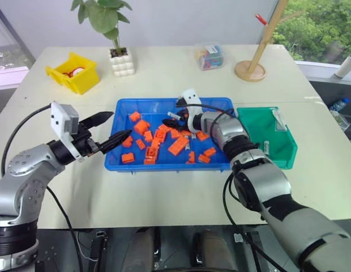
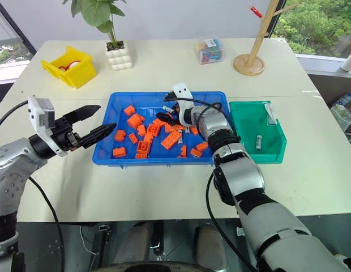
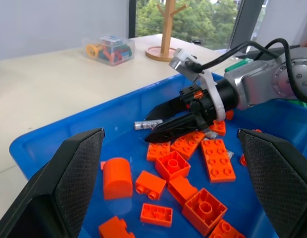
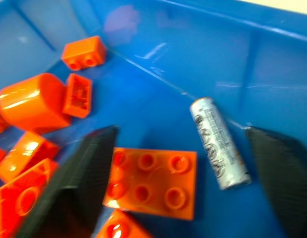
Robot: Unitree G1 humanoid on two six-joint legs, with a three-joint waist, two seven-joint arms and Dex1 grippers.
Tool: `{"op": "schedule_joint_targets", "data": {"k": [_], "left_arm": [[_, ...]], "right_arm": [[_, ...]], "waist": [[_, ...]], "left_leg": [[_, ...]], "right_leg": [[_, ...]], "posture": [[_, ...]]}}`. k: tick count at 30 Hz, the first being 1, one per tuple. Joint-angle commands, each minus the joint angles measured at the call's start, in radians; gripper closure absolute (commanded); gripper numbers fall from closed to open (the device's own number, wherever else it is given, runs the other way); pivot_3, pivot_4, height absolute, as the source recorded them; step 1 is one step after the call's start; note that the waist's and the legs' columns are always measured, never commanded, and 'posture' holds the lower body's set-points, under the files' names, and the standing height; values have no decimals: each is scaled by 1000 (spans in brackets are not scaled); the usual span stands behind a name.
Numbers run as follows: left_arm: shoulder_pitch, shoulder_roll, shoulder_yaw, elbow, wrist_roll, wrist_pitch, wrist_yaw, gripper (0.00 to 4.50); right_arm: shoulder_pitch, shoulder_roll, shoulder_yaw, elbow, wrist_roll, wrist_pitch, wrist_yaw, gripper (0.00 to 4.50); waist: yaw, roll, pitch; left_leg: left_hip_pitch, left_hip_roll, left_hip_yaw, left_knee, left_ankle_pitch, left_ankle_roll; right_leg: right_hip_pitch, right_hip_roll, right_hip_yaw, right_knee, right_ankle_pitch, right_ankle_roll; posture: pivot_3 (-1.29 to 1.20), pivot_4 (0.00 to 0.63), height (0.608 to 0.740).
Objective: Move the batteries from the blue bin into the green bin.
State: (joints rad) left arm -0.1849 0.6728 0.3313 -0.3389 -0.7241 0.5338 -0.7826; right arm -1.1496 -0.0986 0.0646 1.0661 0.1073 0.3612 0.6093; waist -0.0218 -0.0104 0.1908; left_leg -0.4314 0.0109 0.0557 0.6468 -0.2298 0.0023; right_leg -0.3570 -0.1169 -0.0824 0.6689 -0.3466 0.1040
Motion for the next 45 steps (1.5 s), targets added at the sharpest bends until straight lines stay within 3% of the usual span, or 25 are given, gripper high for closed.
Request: {"op": "schedule_joint_targets", "data": {"k": [1, 5, 19, 22, 26, 42, 45], "left_arm": [[10, -3, 33, -45, -13, -23, 14, 0], [21, -13, 34, -53, -14, -31, 28, 0], [16, -10, 35, -34, -12, -45, 34, 0], [14, -13, 31, -34, -13, -45, 35, 0], [14, -15, 28, -33, -12, -46, 36, 0], [24, 15, 38, -51, -34, -28, 11, 0], [36, 52, 44, -58, -43, -13, -26, 0]], "right_arm": [[-46, 19, -4, 21, -24, -33, -20, 2405], [-60, 25, -7, 42, -36, -44, -14, 4478], [-75, 7, -25, -9, -40, -39, 23, 4478], [-73, 6, -14, -38, -46, -33, 42, 3665], [-64, 8, -1, -65, -56, -24, 56, 1734], [-61, 16, 91, 31, -160, -74, 120, 1734], [-76, 16, 88, 55, -167, -86, 120, 2954]], "waist": [[-1, 0, 0], [0, 0, 0], [0, 0, 0], [0, 0, 0], [0, 0, 0], [0, 0, 0], [-2, 0, 0]], "left_leg": [[0, 0, 0, 0, 0, 0], [0, 0, 0, 0, 0, 0], [0, 0, 0, 0, 0, 0], [0, 0, 0, 0, 0, 0], [0, 0, 0, 0, 0, 0], [0, 0, 0, 0, 0, 0], [0, 0, 0, 0, 0, 0]], "right_leg": [[0, 0, 0, 0, 0, 0], [0, 0, 0, 0, 0, 0], [0, 0, 0, 0, 0, 0], [0, 0, 0, 0, 0, 0], [0, 0, 0, 0, 0, 0], [0, 0, 0, 0, 0, 0], [0, 0, 0, 0, 0, 0]], "posture": [[0, 150, 739], [0, 150, 739], [0, 150, 739], [0, 150, 739], [0, 150, 739], [0, 150, 739], [0, 150, 739]]}}
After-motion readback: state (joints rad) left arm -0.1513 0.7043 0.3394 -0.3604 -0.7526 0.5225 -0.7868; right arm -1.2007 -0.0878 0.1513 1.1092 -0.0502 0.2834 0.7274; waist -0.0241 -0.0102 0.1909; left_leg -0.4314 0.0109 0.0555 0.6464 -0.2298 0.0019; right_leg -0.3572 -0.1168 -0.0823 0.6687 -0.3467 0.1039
